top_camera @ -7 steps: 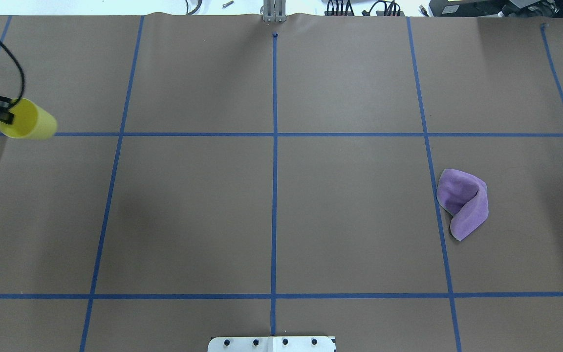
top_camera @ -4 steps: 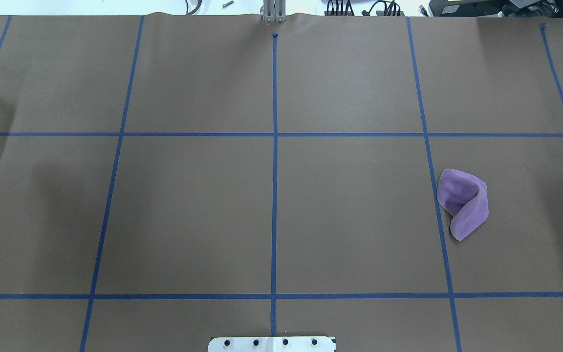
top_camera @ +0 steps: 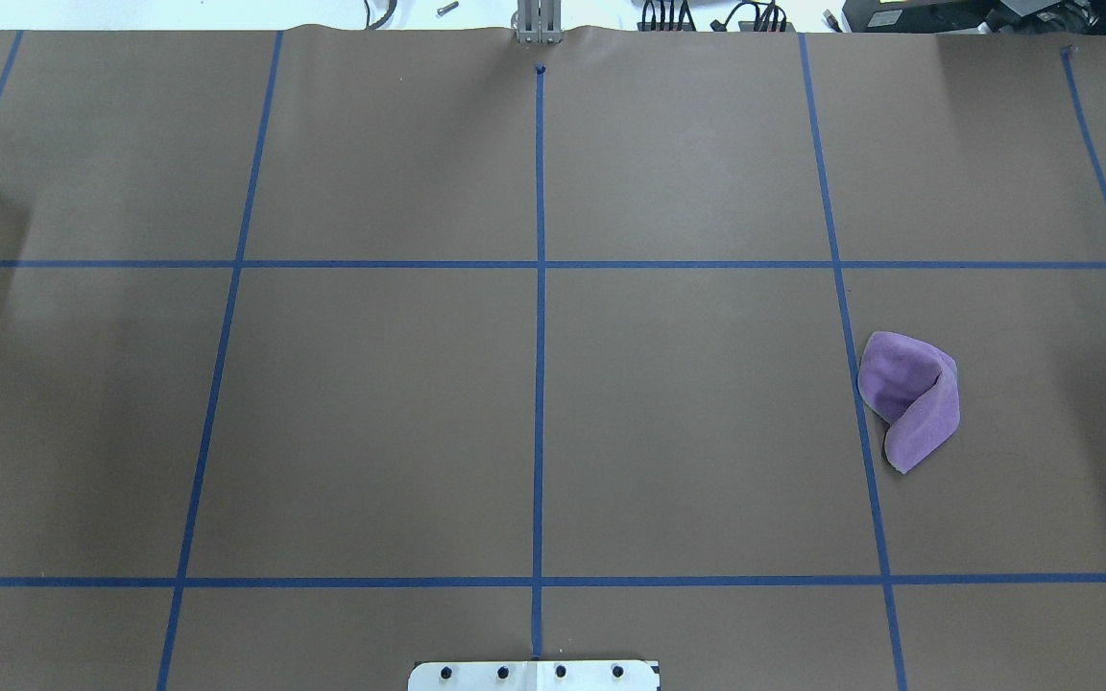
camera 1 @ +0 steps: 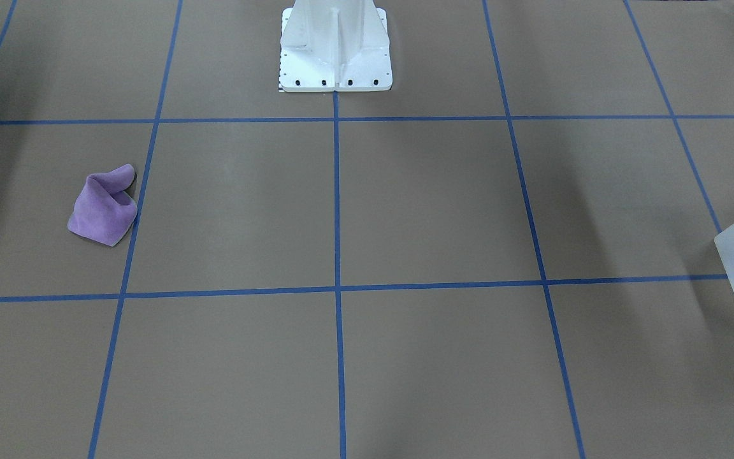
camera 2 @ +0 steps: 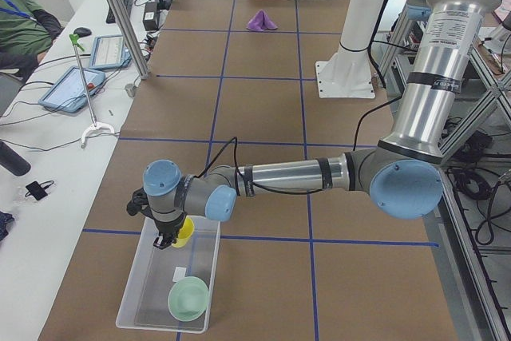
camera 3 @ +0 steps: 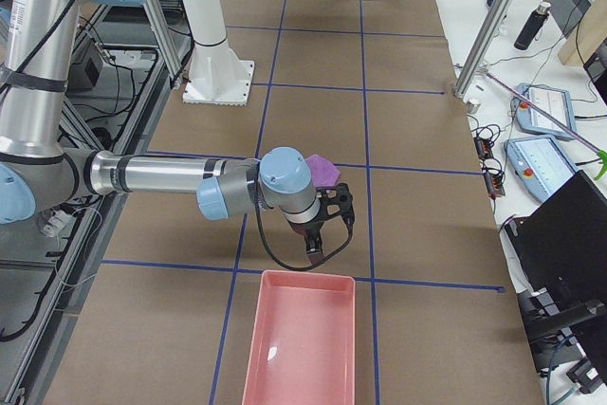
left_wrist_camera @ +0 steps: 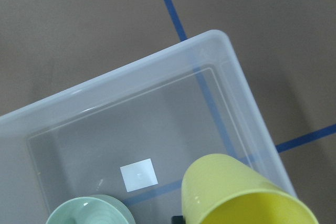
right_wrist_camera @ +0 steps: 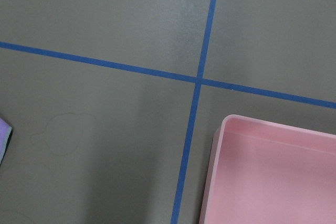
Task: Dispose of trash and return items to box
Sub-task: 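Release the yellow cup into the clear bin beside the green bowl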
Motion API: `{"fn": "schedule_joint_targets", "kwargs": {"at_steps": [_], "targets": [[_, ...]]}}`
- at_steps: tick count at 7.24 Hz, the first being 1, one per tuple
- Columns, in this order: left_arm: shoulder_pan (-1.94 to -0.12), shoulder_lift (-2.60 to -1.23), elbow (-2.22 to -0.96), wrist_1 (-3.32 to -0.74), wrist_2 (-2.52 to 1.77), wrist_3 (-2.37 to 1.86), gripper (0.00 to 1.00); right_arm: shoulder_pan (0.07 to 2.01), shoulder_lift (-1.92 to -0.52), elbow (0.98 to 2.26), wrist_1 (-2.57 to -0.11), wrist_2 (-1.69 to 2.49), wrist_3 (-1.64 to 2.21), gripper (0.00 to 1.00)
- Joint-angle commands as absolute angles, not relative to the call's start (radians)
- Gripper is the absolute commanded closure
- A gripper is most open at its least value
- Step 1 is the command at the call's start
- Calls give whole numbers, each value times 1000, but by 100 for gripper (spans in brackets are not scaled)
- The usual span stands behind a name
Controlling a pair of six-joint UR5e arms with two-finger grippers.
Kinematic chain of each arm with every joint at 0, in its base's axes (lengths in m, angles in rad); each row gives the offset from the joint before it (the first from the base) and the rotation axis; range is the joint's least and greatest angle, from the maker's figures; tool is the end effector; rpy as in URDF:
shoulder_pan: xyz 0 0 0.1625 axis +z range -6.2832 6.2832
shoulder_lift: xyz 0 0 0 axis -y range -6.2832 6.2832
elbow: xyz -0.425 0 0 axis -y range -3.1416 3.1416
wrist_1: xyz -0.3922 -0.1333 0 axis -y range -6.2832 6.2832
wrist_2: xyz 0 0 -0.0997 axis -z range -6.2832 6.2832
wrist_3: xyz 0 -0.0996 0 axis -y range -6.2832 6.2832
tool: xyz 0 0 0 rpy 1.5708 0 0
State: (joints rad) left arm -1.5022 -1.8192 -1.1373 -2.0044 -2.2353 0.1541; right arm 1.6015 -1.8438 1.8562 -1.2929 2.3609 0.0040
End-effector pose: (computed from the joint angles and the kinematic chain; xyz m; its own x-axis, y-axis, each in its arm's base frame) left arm -0.0302 -0.6094 0.6981 0.7556 0.3513 -0.5529 -0.1846 0.9240 0.3348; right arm 0.0746 -0.3911 0.6055 0.7096 -0.1778 0.6818 -0.0323 0.9584 0.2835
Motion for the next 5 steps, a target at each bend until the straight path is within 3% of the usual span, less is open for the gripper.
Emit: {"fn": "schedule_joint_targets", "kwargs": {"at_steps": [1,2,3,4,5], "targets": [[-1421,-1827,-1024,-2161,-2230,104,100,1601,-1844,1856,-1269,2359,6,0],[-1417,-1824,-1023,-2167,-2230,91,98,1601,-1844,1855,-1267,2359,6,0],[-1417,-1821,-1025,-2168,-2232,91,63,1601,-1845,1855,-1267,2359,6,0],[-1417,-1816,-1034,-2168,-2232,100,5,1601,-1847,1855,-1267,2361,6,0],[-1419,-1818,-1038,-2166,-2232,101,1,1601,-1847,1855,-1267,2359,6,0]]}}
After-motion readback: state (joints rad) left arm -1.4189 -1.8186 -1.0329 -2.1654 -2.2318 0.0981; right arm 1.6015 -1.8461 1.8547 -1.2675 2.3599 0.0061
